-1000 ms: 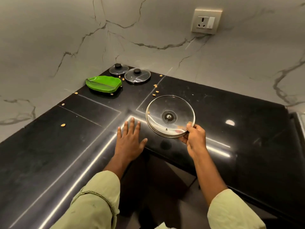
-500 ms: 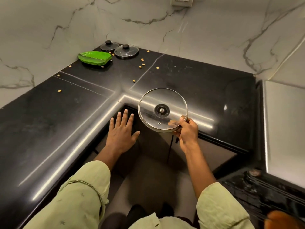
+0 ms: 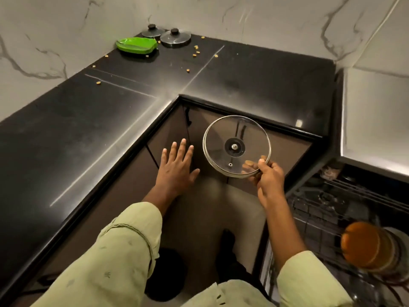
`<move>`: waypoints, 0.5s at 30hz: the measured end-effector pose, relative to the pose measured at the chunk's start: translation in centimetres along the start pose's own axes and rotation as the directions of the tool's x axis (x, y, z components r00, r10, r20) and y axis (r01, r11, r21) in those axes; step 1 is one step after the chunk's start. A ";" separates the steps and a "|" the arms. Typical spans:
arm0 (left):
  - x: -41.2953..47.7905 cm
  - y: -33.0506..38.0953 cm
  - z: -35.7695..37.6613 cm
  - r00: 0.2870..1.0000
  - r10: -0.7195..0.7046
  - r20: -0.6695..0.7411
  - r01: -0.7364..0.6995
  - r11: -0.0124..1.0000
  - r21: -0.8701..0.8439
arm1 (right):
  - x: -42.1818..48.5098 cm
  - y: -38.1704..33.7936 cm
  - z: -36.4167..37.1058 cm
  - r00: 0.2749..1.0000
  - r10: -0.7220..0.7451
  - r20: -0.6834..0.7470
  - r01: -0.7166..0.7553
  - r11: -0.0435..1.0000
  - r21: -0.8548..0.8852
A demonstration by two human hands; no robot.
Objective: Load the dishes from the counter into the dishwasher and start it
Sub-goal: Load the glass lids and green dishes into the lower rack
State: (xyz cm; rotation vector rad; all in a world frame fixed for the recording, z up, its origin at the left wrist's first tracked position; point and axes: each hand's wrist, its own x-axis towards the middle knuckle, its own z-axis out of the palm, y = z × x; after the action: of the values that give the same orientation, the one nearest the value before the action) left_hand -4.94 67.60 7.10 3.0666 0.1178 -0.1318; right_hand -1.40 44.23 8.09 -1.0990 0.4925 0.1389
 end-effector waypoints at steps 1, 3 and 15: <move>-1.2 0.2 0.3 1.000 0.006 0.018 -0.006 1.000 0.007 | -1.2 0.4 -0.9 1.000 -0.001 -0.006 0.001 1.000 0.013; -3.6 1.0 1.0 0.999 0.021 0.050 -0.021 1.000 0.017 | -3.4 1.1 -3.0 1.000 -0.001 -0.021 0.002 1.000 0.016; -12.9 12.8 3.1 0.974 0.199 0.109 -0.207 0.976 0.069 | -13.0 0.8 -18.1 0.991 -0.015 -0.130 0.015 1.000 0.001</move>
State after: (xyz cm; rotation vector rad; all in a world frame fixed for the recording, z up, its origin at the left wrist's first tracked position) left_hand -16.98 53.65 6.01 3.1185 -0.2114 -0.2869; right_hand -18.85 30.41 6.73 -1.1138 0.6010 0.0537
